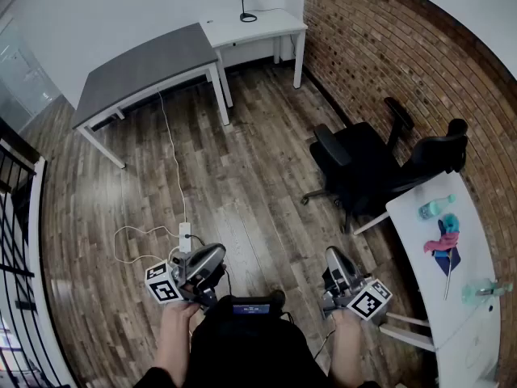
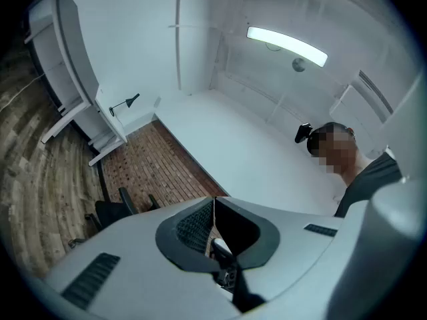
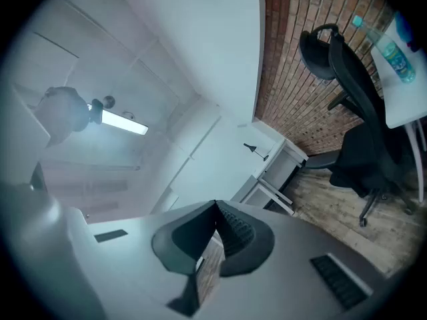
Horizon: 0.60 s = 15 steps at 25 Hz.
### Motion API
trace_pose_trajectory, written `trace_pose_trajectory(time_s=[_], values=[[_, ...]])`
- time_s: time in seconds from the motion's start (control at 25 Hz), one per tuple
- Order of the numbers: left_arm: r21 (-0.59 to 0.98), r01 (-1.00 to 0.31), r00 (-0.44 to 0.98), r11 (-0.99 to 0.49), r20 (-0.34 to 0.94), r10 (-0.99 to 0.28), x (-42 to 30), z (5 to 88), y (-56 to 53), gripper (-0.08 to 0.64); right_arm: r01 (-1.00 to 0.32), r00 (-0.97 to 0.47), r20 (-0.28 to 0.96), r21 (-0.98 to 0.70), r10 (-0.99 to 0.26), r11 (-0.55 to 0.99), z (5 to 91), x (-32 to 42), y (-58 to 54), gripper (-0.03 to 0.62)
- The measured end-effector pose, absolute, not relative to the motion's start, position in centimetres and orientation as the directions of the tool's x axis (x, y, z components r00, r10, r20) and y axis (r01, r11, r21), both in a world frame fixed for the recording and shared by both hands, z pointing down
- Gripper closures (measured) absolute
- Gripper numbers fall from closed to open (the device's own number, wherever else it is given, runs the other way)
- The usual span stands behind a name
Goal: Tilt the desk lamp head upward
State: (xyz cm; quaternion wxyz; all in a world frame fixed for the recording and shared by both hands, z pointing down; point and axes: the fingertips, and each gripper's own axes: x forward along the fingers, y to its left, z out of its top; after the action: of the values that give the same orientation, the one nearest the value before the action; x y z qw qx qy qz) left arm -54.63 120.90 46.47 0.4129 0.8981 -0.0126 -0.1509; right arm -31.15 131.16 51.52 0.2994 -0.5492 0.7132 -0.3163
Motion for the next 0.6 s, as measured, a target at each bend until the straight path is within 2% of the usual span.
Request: trace_pose_trajectory(time_s=[0.28,0.6], values=[[0.703,0.159,0.949,-0.693,-0.303,-0.091,-51.0,45.1,117.6,0.543,-0.593,-0.26,-0.117,-0.765,-0.959,0.254,50.6,-31.4,127.3,0.58],[0.703,0.251,0.928,-0.666,-0.371,-0.042,-45.7,45.1,113.2,0.543,-0.658,-0.237,-0.069,-0.722,-0.969,0.213,49.2,-29.5,124.8,0.58]])
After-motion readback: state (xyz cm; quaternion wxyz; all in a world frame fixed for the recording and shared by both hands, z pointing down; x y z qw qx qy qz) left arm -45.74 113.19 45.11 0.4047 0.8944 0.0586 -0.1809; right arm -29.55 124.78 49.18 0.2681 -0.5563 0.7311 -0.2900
